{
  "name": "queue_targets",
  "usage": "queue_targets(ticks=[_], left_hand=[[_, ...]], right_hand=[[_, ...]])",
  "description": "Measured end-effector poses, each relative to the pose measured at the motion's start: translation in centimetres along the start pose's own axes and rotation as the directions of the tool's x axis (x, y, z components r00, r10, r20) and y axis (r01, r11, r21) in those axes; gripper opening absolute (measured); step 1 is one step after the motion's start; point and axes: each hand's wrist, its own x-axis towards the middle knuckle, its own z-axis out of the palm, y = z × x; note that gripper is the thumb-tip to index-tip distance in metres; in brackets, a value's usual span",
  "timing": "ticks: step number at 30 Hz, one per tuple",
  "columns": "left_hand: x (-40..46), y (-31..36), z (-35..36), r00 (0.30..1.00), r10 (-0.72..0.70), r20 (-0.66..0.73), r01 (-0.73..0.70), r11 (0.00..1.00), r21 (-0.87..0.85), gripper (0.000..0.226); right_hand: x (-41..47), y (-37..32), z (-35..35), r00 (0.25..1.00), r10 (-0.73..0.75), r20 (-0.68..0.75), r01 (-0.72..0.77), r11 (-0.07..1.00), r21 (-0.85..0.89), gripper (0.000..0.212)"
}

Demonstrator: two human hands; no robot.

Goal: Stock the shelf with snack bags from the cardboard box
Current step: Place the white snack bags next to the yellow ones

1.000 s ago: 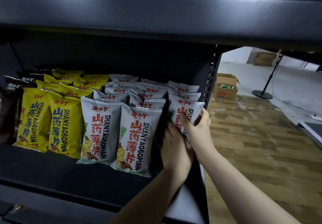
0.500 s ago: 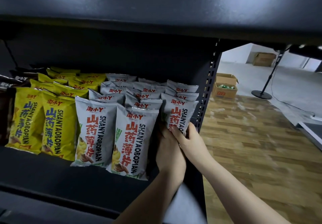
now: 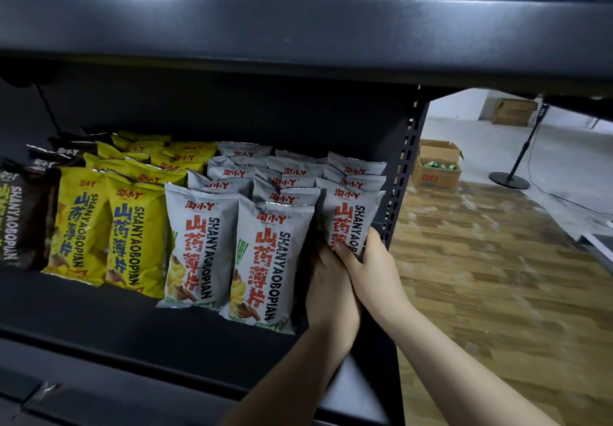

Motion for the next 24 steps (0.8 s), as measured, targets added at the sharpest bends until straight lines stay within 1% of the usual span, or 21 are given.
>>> queue_targets(ticks=[3, 5, 7, 8, 10, 11, 13, 14, 16, 18, 22, 24], left_hand=[[-1.1, 0.1, -1.0, 0.997, 0.047, -0.057, -0.049, 0.998, -0.029, 0.038], [-2.0, 0.1, -1.5, 0.996, 0.043, -0.076, -0.047, 0.997, -0.061, 0.047], [-3.0, 0.1, -2.5, 0.996, 0.085, 0.001, -0.084, 0.991, -0.107, 0.056], [-3.4, 0.1, -3.3, 0.994, 0.096, 0.043, -0.090, 0.987, -0.130, 0.058], [-3.7, -0.5, -4.8, 0.988, 0.112, 0.104, -0.094, 0.981, -0.168, 0.054], [-3.9, -0.9, -5.5, 0.983, 0.141, 0.115, -0.120, 0.978, -0.171, 0.049], [-4.6, -1.7, -6.8, 0.970, 0.221, 0.102, -0.200, 0.962, -0.188, 0.040], [-5.2, -2.1, -7.5, 0.963, 0.253, 0.089, -0.229, 0.949, -0.217, 0.040], [-6.6, -2.7, -9.1, 0.952, 0.301, 0.057, -0.274, 0.920, -0.280, 0.041], [-8.2, -3.4, -10.7, 0.943, 0.332, 0.024, -0.305, 0.891, -0.337, 0.038], [-12.3, -5.7, -13.2, 0.921, 0.388, -0.040, -0.367, 0.826, -0.428, 0.029], [-14.6, -7.1, -14.3, 0.918, 0.393, -0.047, -0.364, 0.791, -0.492, 0.026]], right_hand=[[-0.2, -0.3, -0.2, 1.000, 0.018, -0.002, -0.018, 1.000, 0.008, 0.037], [-0.2, -0.8, -0.5, 0.998, 0.068, 0.001, -0.068, 0.997, 0.025, 0.038], [0.0, -1.1, -0.5, 0.992, 0.122, 0.023, -0.123, 0.992, 0.028, 0.043], [-0.1, -1.2, -0.4, 0.989, 0.146, 0.031, -0.146, 0.989, 0.009, 0.051], [-1.0, -1.1, -0.4, 0.983, 0.181, 0.011, -0.181, 0.983, 0.009, 0.070], [-1.4, -1.2, -0.4, 0.979, 0.202, -0.013, -0.202, 0.979, 0.017, 0.074], [-2.6, -1.8, -0.5, 0.963, 0.262, -0.061, -0.262, 0.965, 0.015, 0.068], [-3.4, -2.0, -0.6, 0.959, 0.269, -0.084, -0.270, 0.963, 0.002, 0.065], [-5.4, -2.3, -0.9, 0.960, 0.247, -0.129, -0.254, 0.966, -0.042, 0.061], [-8.1, -2.9, -1.3, 0.970, 0.185, -0.155, -0.200, 0.976, -0.084, 0.048], [-14.1, -5.4, -1.8, 0.985, 0.017, -0.174, -0.028, 0.998, -0.062, 0.027], [-17.3, -6.6, -1.6, 0.980, -0.094, -0.178, 0.087, 0.995, -0.046, 0.021]])
